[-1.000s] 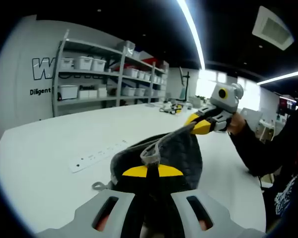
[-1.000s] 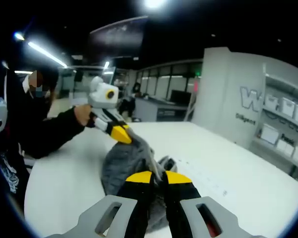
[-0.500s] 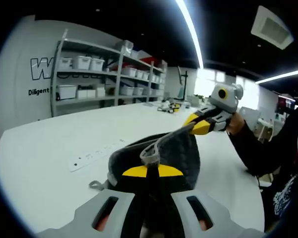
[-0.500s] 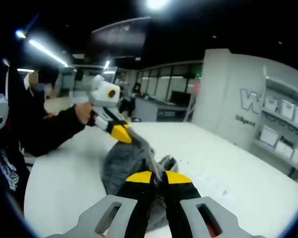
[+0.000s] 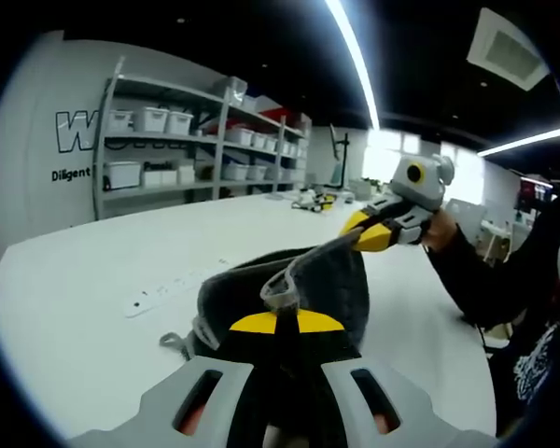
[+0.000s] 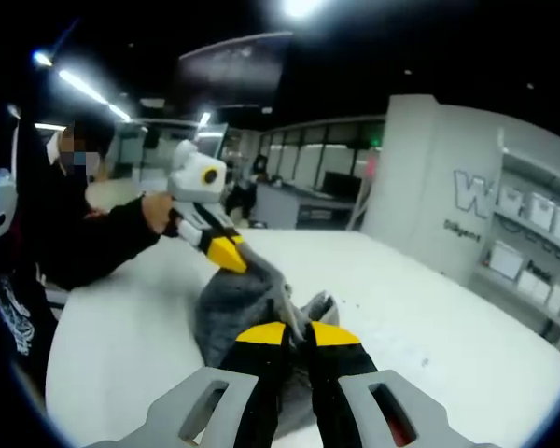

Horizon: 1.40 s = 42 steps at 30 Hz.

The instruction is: Open the folded towel by lifting each exposed corner and separating the folded layers until the towel lies flat within the target outline without major curled edges

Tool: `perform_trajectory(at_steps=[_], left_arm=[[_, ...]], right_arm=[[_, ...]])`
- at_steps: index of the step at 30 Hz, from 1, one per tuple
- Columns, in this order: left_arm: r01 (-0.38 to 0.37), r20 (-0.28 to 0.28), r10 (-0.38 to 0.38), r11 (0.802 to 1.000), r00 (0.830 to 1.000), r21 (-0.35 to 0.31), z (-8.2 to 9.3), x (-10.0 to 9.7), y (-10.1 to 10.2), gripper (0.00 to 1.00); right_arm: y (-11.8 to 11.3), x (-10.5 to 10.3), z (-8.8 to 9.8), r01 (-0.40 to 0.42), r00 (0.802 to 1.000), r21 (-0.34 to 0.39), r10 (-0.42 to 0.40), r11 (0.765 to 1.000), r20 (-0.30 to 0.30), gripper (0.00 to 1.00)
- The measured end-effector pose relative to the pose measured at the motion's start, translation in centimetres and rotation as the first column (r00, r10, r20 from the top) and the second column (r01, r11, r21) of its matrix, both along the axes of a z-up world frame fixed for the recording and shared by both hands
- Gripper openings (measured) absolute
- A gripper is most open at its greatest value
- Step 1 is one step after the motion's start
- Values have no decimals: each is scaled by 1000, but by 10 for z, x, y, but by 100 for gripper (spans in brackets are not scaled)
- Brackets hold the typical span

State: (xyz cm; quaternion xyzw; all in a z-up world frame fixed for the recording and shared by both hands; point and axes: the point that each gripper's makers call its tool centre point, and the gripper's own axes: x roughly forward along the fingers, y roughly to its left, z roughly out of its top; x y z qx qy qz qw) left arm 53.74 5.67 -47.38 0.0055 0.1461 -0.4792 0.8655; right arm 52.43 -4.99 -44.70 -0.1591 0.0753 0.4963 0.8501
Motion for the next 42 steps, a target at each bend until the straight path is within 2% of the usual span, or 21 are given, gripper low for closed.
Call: perform_trajectory(at_steps=[6,19,21,27,34,42], left_arm=[[5,-9,-4,1000,1000,10,-9,-6,-2,2],[-2,31,1,999,1000,33,0,-21,2,3],[-9,52,6,998,999,59,1,-25,3,3],[-12,77,7,998,997,66,8,-32,3,3],[-21,126,7,994,992,110,9,-45,0,3],[-21,132,7,994,991,104,11,-50,0,3]], right_arm=[[2,-11,-2,-6,1000,-17,7,1000,18,4],[3,-17,1,-17,999,-16,17,1000,45,4],[4,-20,2,-23,999,-14,23,1000,47,4],[3,-22,7,-28,997,-15,29,999,68,4],[5,-32,7,-42,995,-25,44,999,93,4],[3,-36,5,-39,995,-24,41,999,89,4]])
